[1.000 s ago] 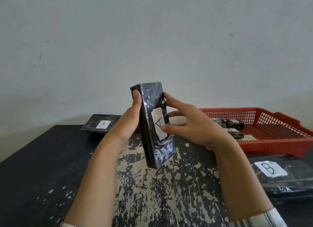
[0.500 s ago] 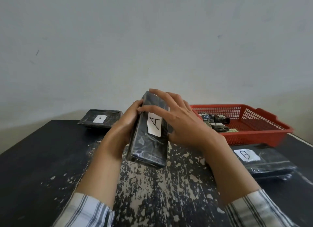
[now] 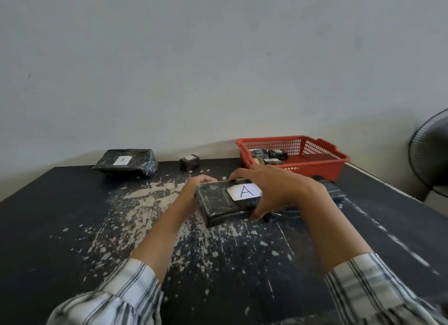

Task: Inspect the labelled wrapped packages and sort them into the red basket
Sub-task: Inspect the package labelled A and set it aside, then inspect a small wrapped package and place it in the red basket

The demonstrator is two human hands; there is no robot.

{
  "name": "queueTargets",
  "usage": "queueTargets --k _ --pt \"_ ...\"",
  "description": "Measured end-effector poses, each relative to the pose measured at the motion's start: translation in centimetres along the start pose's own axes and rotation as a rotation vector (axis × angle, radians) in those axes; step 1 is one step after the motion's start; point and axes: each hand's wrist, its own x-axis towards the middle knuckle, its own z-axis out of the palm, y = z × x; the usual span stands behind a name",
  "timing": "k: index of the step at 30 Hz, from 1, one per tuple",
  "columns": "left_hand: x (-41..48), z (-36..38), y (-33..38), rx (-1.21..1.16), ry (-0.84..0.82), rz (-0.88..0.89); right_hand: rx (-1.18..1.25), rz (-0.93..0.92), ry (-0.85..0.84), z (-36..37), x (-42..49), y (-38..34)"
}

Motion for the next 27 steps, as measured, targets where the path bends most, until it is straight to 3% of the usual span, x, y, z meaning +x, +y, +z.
queueTargets --k 1,2,4,9,14,27 --pt "-0.1 0.7 -1.2 0.187 0.233 -0.026 0.008 0.039 -0.033 0.2 -0.7 0.6" --pt "-0.7 1.8 -1.3 0.286 0.296 -0.010 0.011 0.075 -0.061 0.5 -1.3 1.1" --pt "-1.8 3.4 -2.0 0.361 0.241 0.028 -0.003 0.128 -0.104 1.1 -2.4 2.0" --pt "-2.0 6.0 -2.3 0.542 0.287 0.096 -0.059 0.224 -0.123 2.4 -4.8 3.8" --pt "-2.4 7.4 -3.0 0.562 0.309 0.041 -0.109 0.291 -0.171 3.4 -6.3 5.3" --pt "-2.3 7.6 -3.5 0.533 0.316 0.023 -0.024 0.396 -0.077 5.7 -7.0 8.2"
